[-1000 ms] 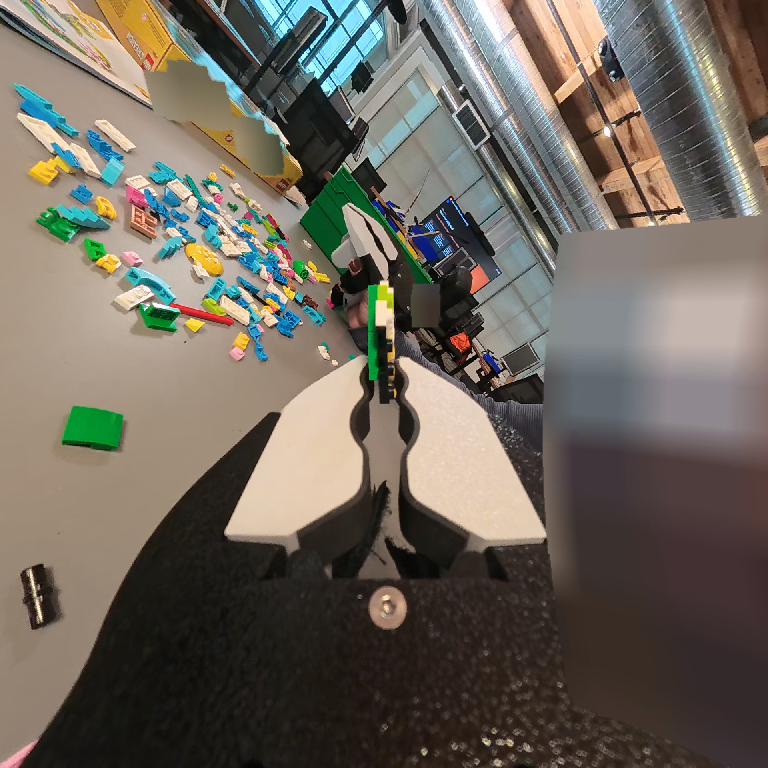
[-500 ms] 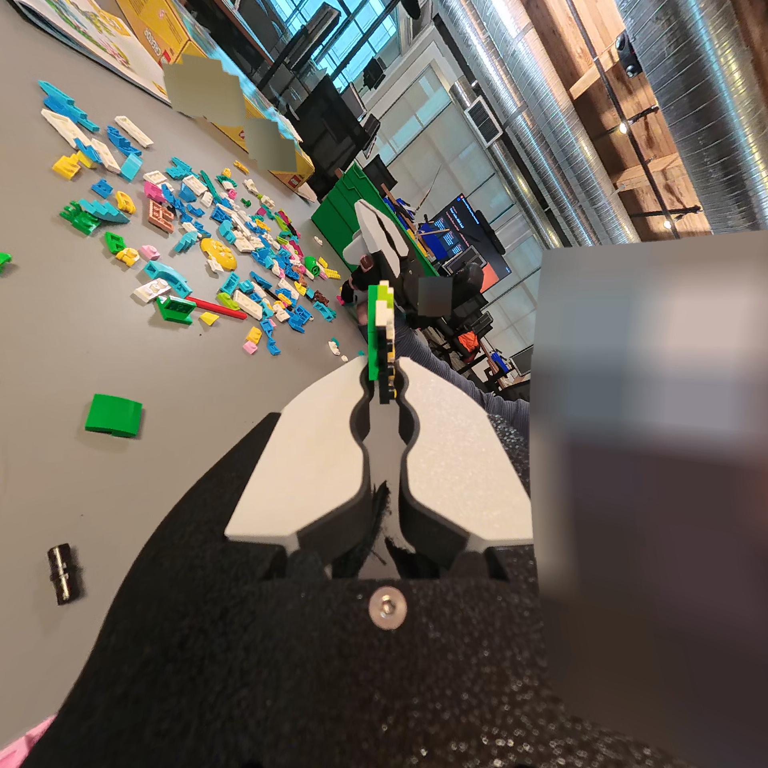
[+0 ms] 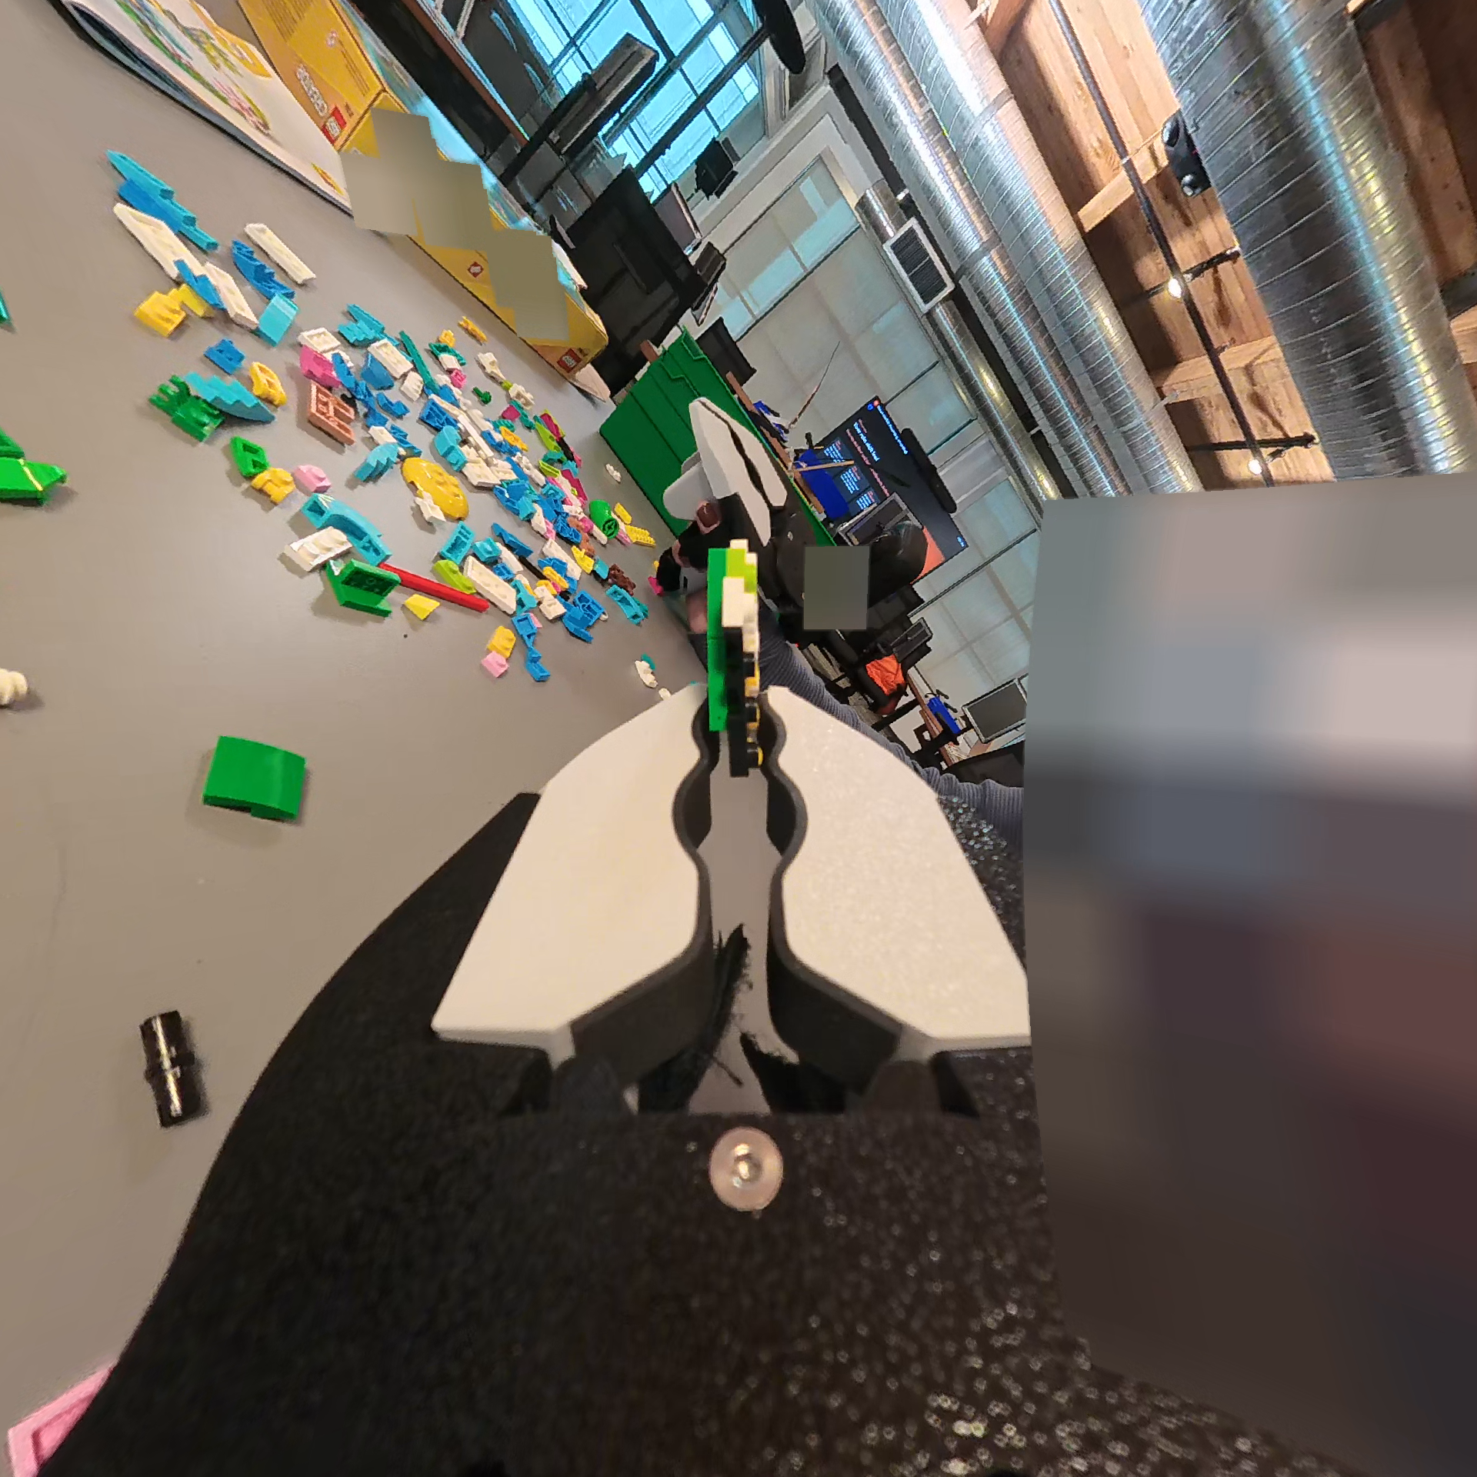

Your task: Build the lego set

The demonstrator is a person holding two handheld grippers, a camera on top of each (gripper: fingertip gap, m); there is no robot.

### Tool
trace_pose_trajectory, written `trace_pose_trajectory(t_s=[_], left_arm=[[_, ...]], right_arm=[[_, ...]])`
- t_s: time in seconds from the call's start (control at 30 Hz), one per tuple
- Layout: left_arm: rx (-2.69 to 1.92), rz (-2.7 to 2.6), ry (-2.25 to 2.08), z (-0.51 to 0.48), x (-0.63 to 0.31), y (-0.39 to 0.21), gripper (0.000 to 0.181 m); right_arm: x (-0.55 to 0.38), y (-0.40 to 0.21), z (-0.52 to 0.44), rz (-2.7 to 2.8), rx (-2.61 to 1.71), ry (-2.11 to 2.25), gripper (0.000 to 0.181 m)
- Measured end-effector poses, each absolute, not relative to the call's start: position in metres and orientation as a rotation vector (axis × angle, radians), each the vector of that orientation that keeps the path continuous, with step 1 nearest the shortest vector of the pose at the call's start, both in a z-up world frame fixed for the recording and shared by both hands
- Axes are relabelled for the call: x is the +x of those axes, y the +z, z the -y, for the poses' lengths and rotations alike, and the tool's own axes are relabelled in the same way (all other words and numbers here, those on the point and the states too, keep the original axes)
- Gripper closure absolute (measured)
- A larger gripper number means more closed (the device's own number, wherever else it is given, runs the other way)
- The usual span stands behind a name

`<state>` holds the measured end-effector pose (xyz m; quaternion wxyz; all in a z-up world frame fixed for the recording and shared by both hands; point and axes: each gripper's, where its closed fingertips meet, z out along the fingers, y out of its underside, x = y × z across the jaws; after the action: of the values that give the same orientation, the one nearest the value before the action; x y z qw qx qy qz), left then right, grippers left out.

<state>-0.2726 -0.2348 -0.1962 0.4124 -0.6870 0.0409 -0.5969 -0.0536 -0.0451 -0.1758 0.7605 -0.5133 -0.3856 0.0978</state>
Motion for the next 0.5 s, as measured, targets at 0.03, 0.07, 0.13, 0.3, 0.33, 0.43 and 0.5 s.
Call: trace_pose_trajectory(t_s=[0.03,0.07,0.13,0.3,0.33,0.43,0.5], left_arm=[[-1.728,-0.103,-1.5,0.2348,-0.2727,-0.1961,0.173],[-1.727,-0.102,-1.5,0.2349,-0.2731,-0.1959,0.173],[-1.726,-0.099,-1.498,0.235,-0.2741,-0.1956,0.173],[-1.718,-0.096,-1.492,0.2355,-0.2768,-0.1934,0.173],[-1.718,-0.097,-1.49,0.2357,-0.2771,-0.1933,0.173],[-1.717,-0.096,-1.489,0.2356,-0.2777,-0.1931,0.173],[-1.718,-0.095,-1.489,0.2355,-0.2781,-0.1936,0.173]], right_arm=[[-0.0536,-0.1758,0.045,0.839,-1.117,0.213,0.181],[-0.0536,-0.1759,0.0451,0.839,-1.118,0.214,0.181],[-0.0538,-0.176,0.0451,0.841,-1.117,0.213,0.181],[-0.0537,-0.1759,0.0453,0.84,-1.117,0.214,0.181],[-0.0538,-0.1759,0.0453,0.84,-1.117,0.214,0.181],[-0.0542,-0.1762,0.0454,0.843,-1.116,0.213,0.181],[-0.0542,-0.1762,0.0454,0.844,-1.117,0.213,0.181]])
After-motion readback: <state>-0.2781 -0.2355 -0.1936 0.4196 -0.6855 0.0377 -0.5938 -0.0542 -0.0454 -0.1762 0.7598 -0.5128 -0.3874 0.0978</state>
